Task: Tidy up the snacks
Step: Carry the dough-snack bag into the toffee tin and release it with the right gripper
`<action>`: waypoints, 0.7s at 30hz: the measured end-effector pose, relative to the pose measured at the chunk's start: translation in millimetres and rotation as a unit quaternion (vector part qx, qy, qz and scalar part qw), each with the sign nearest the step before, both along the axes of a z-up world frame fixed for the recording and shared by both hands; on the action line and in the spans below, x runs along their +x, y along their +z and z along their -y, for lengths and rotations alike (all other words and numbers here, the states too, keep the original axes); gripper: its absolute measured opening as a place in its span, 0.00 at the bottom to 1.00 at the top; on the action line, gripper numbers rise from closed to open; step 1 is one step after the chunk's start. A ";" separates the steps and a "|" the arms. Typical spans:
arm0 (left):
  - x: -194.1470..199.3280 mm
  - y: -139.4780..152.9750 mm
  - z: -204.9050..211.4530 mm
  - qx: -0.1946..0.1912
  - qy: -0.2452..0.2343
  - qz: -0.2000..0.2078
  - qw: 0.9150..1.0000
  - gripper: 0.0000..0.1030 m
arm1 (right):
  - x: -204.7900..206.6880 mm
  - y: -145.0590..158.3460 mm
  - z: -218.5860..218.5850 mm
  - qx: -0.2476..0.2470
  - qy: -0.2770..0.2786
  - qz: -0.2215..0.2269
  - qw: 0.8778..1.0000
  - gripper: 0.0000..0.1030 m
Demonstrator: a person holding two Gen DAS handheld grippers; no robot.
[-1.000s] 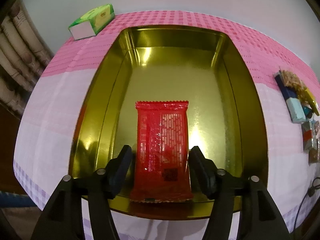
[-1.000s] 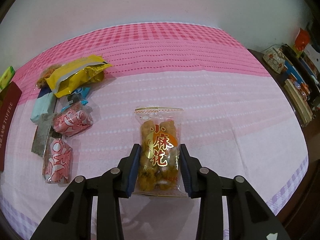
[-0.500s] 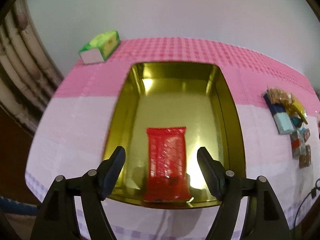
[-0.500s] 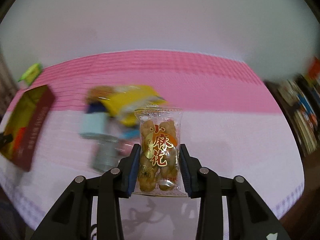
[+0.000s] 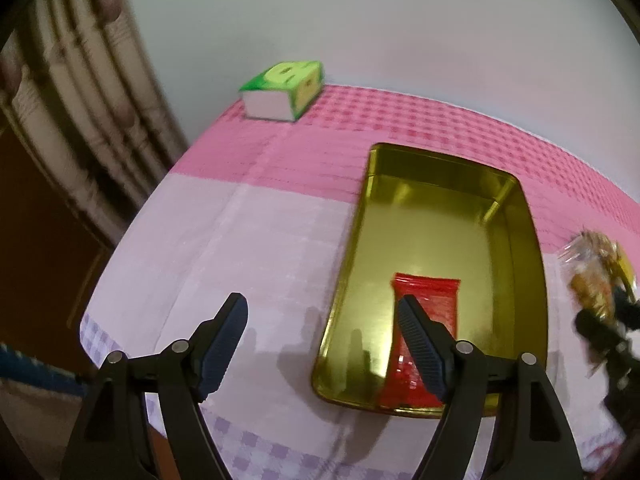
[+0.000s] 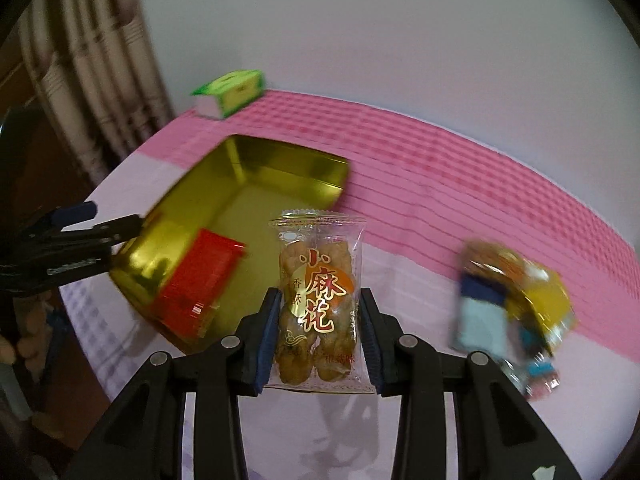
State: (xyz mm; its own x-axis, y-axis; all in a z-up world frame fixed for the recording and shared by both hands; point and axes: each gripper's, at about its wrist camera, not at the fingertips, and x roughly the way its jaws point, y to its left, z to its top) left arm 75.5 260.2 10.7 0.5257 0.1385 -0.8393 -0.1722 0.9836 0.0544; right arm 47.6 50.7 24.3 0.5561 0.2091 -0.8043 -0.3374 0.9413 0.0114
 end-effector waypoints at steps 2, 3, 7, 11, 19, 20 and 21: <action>1.0 -0.3 -10.1 -0.005 0.016 -0.001 1.000 0.75 | 3.5 -5.1 -14.2 -0.001 0.015 -0.006 1.000 0.33; 1.2 -0.7 -12.2 -0.005 0.020 -0.002 1.000 0.75 | 5.0 -6.8 -20.5 -0.002 0.020 -0.009 1.000 0.33; 2.3 -2.0 -24.3 -0.017 0.035 -0.006 0.999 0.75 | 12.0 -21.5 -44.0 -0.018 0.039 -0.024 0.999 0.33; 4.2 -3.2 -26.1 -0.027 0.038 -0.011 0.999 0.76 | 14.9 -34.2 -57.5 -0.035 0.046 -0.032 0.998 0.33; 3.0 0.1 -30.1 -0.007 0.040 -0.007 0.999 0.76 | 21.2 -42.8 -69.8 -0.056 0.057 -0.032 0.996 0.33; 2.6 0.6 -32.6 -0.009 0.041 -0.007 0.999 0.76 | 21.8 -44.4 -70.6 -0.056 0.059 -0.034 0.996 0.33; 2.4 0.9 -34.5 -0.010 0.041 -0.007 0.999 0.76 | 22.2 -46.2 -71.4 -0.057 0.060 -0.036 0.996 0.33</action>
State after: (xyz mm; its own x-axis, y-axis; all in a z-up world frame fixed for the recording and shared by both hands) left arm 77.9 294.7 11.6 0.5023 0.1632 -0.8491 -0.2513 0.9672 0.0372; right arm 69.8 122.1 -21.9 0.4732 0.1751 -0.8634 -0.4501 0.8905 -0.0661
